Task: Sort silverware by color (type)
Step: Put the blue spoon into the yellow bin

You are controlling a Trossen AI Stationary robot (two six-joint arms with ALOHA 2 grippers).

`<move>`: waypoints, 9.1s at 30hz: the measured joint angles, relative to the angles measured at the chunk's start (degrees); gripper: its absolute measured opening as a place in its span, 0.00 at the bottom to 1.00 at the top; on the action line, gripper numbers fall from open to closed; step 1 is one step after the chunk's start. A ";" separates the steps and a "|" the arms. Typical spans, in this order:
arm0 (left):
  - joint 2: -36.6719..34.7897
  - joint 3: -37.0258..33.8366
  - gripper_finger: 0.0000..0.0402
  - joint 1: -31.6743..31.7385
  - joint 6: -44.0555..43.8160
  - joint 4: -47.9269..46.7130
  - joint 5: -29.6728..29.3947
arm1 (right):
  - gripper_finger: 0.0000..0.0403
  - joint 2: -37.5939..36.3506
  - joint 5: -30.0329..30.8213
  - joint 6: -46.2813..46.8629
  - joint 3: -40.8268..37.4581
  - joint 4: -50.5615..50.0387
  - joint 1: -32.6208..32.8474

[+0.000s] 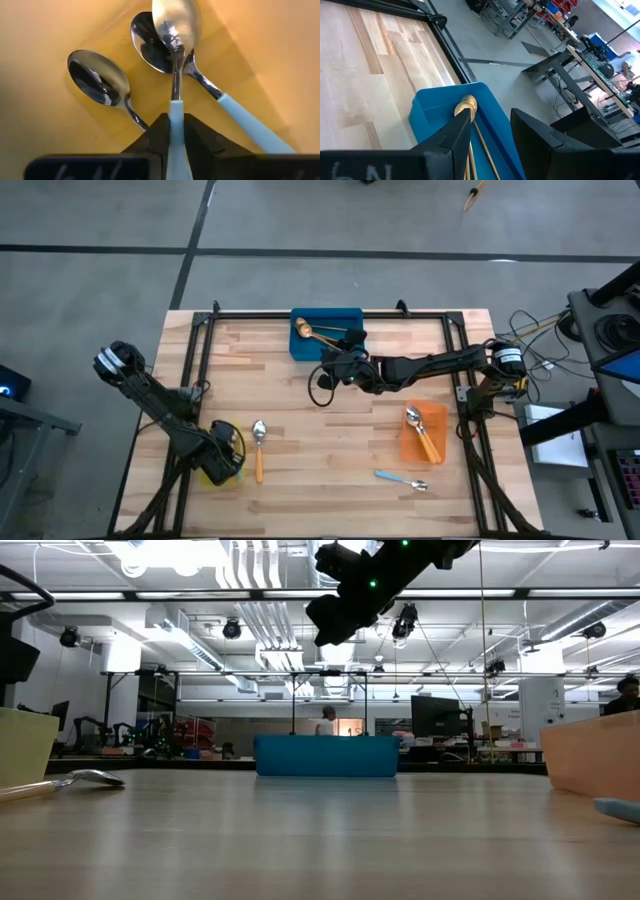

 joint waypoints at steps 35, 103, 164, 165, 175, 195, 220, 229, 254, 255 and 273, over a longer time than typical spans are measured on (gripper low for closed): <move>-16.89 23.34 0.04 1.90 41.72 -2.56 -32.67 | 0.33 0.00 -31.64 -1.89 -0.02 0.53 0.00; -4.18 22.95 0.04 28.39 106.40 38.19 0.29 | 0.05 0.26 -87.89 -7.56 -3.17 30.23 3.67; 1.68 22.84 0.33 26.34 89.40 31.95 -32.28 | 0.02 -4.32 -34.06 21.28 -24.86 62.45 3.06; 1.67 22.84 0.33 25.52 88.63 31.80 -34.61 | 0.02 -4.42 -34.11 20.93 -24.09 62.54 3.08; 2.15 23.52 0.33 19.89 86.39 32.43 -63.51 | 0.02 -4.74 -37.57 14.05 -21.90 62.97 4.24; 6.18 24.35 0.48 19.76 97.52 43.09 -67.74 | 0.02 -5.29 -41.99 10.16 -21.25 66.83 3.89; 11.97 24.35 0.48 22.26 115.74 63.96 -73.42 | 0.02 -4.09 -35.47 13.90 -20.87 67.34 3.93; 12.51 24.35 0.48 24.75 119.43 65.40 -73.33 | 0.02 -4.09 -35.98 13.83 -20.87 67.68 3.93; 12.41 24.35 0.28 26.14 126.50 72.80 -71.75 | 0.02 -4.09 -35.95 14.13 -20.86 67.76 3.93; 12.41 24.35 0.27 26.16 126.41 72.84 -71.73 | 0.02 -4.09 -35.95 14.13 -20.85 67.76 3.93; 12.38 24.35 0.06 26.23 123.86 75.45 -69.85 | 0.03 -4.09 -35.47 14.59 -20.79 67.19 3.91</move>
